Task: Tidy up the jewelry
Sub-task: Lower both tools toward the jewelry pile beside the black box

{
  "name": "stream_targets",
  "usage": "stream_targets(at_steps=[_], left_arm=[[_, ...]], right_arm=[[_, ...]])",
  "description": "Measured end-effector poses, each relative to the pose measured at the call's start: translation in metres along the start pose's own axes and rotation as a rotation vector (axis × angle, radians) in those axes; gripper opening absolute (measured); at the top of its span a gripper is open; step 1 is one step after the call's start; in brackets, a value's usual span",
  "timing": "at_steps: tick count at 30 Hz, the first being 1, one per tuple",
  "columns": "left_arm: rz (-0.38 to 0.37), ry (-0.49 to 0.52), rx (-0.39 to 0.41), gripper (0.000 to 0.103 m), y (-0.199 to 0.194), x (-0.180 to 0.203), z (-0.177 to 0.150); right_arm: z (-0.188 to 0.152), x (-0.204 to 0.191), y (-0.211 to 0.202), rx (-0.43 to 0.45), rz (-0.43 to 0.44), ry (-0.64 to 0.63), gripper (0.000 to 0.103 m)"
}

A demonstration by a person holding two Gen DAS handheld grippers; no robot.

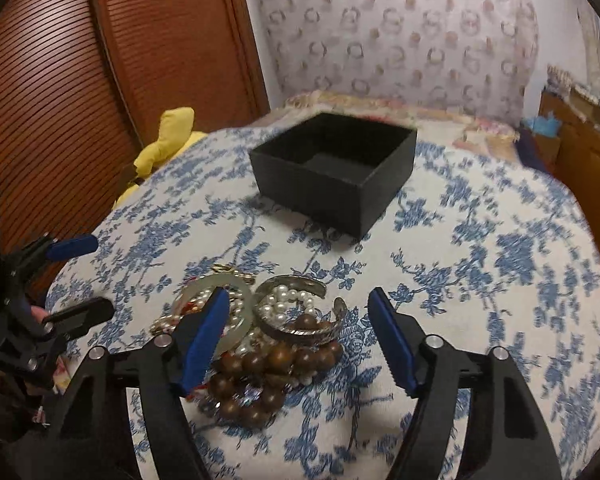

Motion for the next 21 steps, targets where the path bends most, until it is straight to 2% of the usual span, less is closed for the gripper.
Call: stream_targets(at_steps=[6,9,15,21], left_arm=[[-0.013,-0.013,-0.024,0.097,0.005,-0.007,-0.008],[-0.022,-0.013,-0.04,0.097,0.01,-0.008,-0.012],[-0.048,-0.016,-0.066,0.097,0.015,-0.004,-0.015],[-0.087,0.0,-0.087,0.097,0.021,0.008,-0.012]], right_arm=[[-0.006,0.01,0.02,-0.077,0.052,0.072,0.071],[-0.008,0.008,0.026,-0.102,0.067,0.076,0.064],[-0.007,0.005,0.03,-0.098,0.072,0.062,0.061],[0.002,0.009,0.013,-0.031,0.059,0.051,0.061]])
Point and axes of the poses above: each gripper's, at about its wrist camera, not at the fingertips, and y roughly the way its jaws point, x to its right, z to its top, the point moved 5 cm from there along y, roughly the way its jaws point, and after that the axes turned 10 degrees about x, right-handed, at the moved point
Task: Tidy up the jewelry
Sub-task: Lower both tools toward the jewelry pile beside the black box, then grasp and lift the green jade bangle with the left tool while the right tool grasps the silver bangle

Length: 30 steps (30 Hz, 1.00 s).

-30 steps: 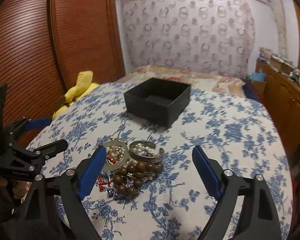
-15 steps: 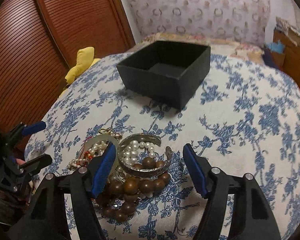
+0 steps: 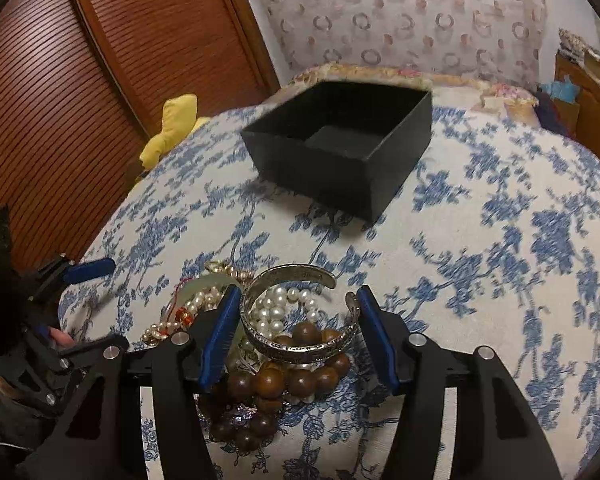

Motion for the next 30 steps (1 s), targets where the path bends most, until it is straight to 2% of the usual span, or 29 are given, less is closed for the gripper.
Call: stream_targets(at_steps=[7,14,20,28,30], left_arm=[[-0.071,0.024,-0.015,0.097,0.012,0.019,0.009],[-0.116,0.059,-0.046,0.097,0.025,0.037,0.011],[-0.146,0.067,-0.093,0.079,0.038,0.04,0.012],[-0.163,0.104,-0.116,0.079,0.054,0.05,0.016],[-0.168,0.099,-0.114,0.076,0.055,0.049,0.018]], right_arm=[[0.013,0.008,-0.031,0.07,-0.021,-0.018,0.061],[0.006,0.012,-0.046,0.083,-0.039,-0.032,0.061],[0.001,0.015,-0.049,0.089,-0.043,-0.022,0.061],[-0.005,0.023,-0.051,0.089,-0.057,-0.005,0.061],[-0.006,0.025,-0.052,0.09,-0.062,0.0,0.061]])
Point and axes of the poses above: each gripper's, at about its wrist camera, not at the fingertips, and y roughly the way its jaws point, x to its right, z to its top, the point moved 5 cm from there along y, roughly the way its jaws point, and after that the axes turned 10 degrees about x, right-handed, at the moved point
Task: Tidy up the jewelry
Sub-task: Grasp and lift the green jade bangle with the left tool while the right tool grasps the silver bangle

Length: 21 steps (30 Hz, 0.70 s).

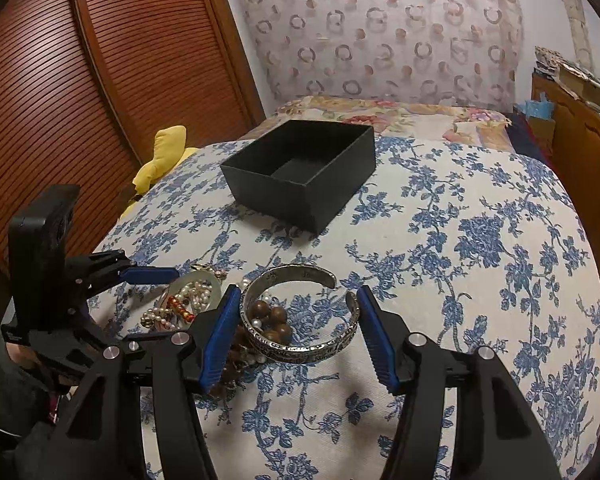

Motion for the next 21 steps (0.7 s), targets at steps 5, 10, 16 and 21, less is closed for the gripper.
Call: stream_targets(at_steps=[5,10,16,21], left_arm=[[-0.021,0.004,0.005,0.069,-0.004,0.0,-0.001],[-0.01,0.009,0.038,0.069,-0.021,-0.006,0.004],[0.02,0.012,0.119,0.069,-0.053,-0.014,0.027],[0.002,-0.001,0.173,0.069,-0.075,-0.017,0.048]], right_arm=[[-0.002,0.003,-0.002,0.0,-0.003,0.002,0.061],[-0.003,0.002,-0.001,-0.001,-0.002,0.007,0.061],[-0.002,-0.005,0.001,0.004,0.004,-0.002,0.061],[0.002,-0.008,0.001,0.009,0.005,-0.008,0.061]])
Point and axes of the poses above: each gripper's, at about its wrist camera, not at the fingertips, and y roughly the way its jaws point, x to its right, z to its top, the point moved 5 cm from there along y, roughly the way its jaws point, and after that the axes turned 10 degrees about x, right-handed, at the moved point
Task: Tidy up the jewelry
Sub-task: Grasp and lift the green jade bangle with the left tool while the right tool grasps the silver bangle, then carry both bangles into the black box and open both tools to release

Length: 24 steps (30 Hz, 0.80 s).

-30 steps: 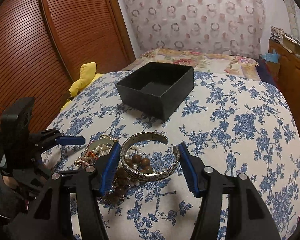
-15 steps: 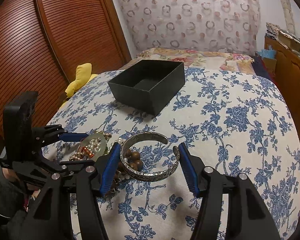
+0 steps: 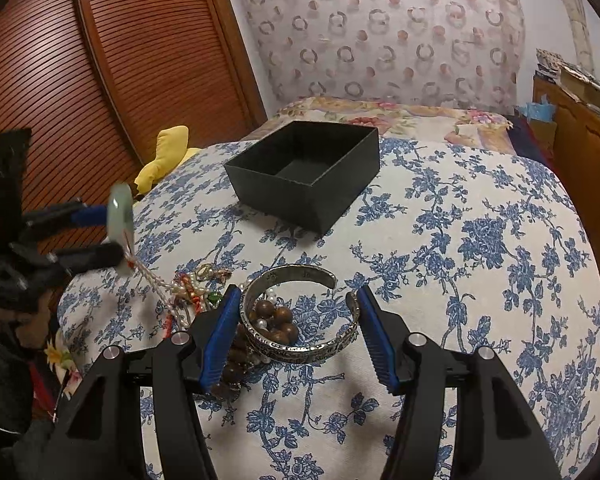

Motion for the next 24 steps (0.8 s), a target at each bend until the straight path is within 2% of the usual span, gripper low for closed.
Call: stream_targets(at_steps=[7,12,24], left_arm=[[-0.003,-0.02,0.044,0.069,-0.014,-0.008,0.029],[-0.038,-0.053,0.061,0.069,-0.023,-0.011,0.045],[0.04,0.013,0.084,0.069,-0.033,-0.013,0.068]], right_arm=[[0.005,-0.001,-0.003,0.011,0.0,-0.001,0.061],[0.009,-0.004,-0.006,0.022,0.006,-0.002,0.061],[0.018,-0.008,-0.009,0.04,0.011,-0.013,0.061]])
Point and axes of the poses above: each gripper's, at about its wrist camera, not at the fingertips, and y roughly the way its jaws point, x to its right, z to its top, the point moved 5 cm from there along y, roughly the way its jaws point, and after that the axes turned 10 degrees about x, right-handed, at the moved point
